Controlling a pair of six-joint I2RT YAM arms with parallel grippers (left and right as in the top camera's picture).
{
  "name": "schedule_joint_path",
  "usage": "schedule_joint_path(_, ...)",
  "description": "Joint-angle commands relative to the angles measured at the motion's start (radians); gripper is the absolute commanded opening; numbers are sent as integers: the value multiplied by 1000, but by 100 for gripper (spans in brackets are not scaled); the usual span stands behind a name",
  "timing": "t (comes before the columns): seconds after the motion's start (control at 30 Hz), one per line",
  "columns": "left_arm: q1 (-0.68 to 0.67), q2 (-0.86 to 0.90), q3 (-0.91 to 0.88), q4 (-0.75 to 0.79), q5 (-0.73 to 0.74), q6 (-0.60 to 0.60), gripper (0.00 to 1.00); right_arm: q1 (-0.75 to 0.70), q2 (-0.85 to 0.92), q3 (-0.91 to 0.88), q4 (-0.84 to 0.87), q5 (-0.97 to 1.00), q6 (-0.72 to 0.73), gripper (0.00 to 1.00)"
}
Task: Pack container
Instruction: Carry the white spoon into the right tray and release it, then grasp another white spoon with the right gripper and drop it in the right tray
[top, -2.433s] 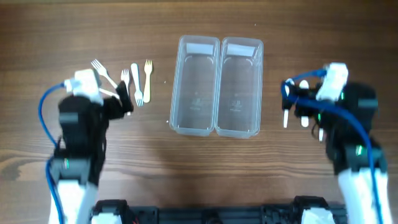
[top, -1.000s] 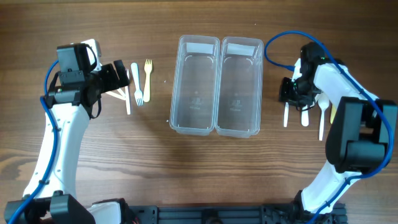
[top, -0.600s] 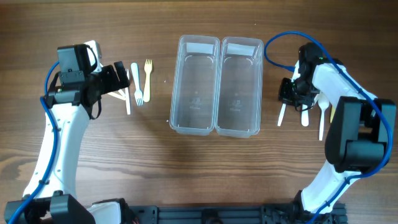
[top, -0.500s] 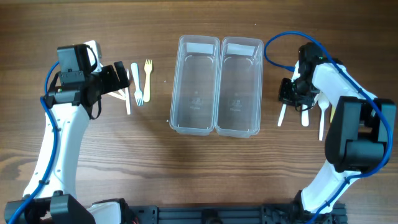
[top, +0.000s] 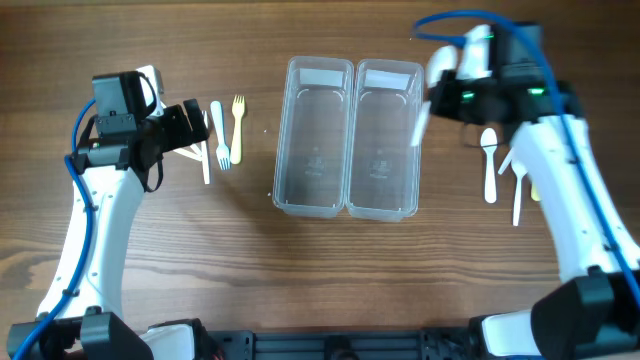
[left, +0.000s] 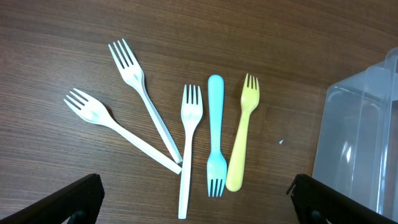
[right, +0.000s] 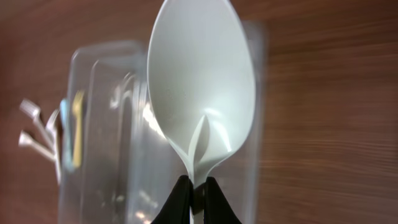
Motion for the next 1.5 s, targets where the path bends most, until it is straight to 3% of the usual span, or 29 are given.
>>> schedule_joint_path(0.0, 4, 2, 17, 0, 20, -3, 100, 141, 82, -30, 59, -14, 36, 4)
schedule_joint_path(0.13, 4, 2, 17, -4, 21, -14, 100, 201, 221, -30, 105, 17, 132, 4)
schedule_joint_path(0.3, 4, 2, 17, -8, 23, -29, 100, 202, 303, -29, 156, -33, 61, 4)
schedule_joint_path(0.37, 4, 2, 17, -7, 23, -29, 100, 202, 298, -26, 167, -43, 48, 38)
schedule_joint_path(0.47, 4, 2, 17, -7, 23, -29, 100, 187, 229, 0, 159, -39, 11, 44)
schedule_joint_path(0.63, 4, 2, 17, -7, 23, -29, 100, 138, 20, 4, 145, 167, -5, 38)
schedule_joint_path(0.8, 4, 2, 17, -8, 23, -29, 100, -97, -98, -1, -18, 401, -57, 39)
schedule_joint_path(0.87, 4, 2, 17, -7, 23, -29, 100, -193, -72, -40, -61, 381, -55, 40)
schedule_joint_path(0.93, 4, 2, 17, -8, 23, -29, 100, -266, -24, -108, -68, 305, -78, 48)
schedule_joint_path(1.03, 4, 2, 17, -8, 23, -29, 100, -312, 77, -189, -55, 252, -125, 48)
schedule_joint_path(1.1, 4, 2, 17, -7, 23, -29, 100, -312, 131, -191, -40, 237, -189, 54)
schedule_joint_path(1.13, 4, 2, 17, -7, 23, -29, 100, -312, 179, -191, -16, 203, -268, 54)
schedule_joint_path(1.47, 4, 2, 17, -26, 23, -29, 100, -312, 369, -191, 71, 212, -270, 50)
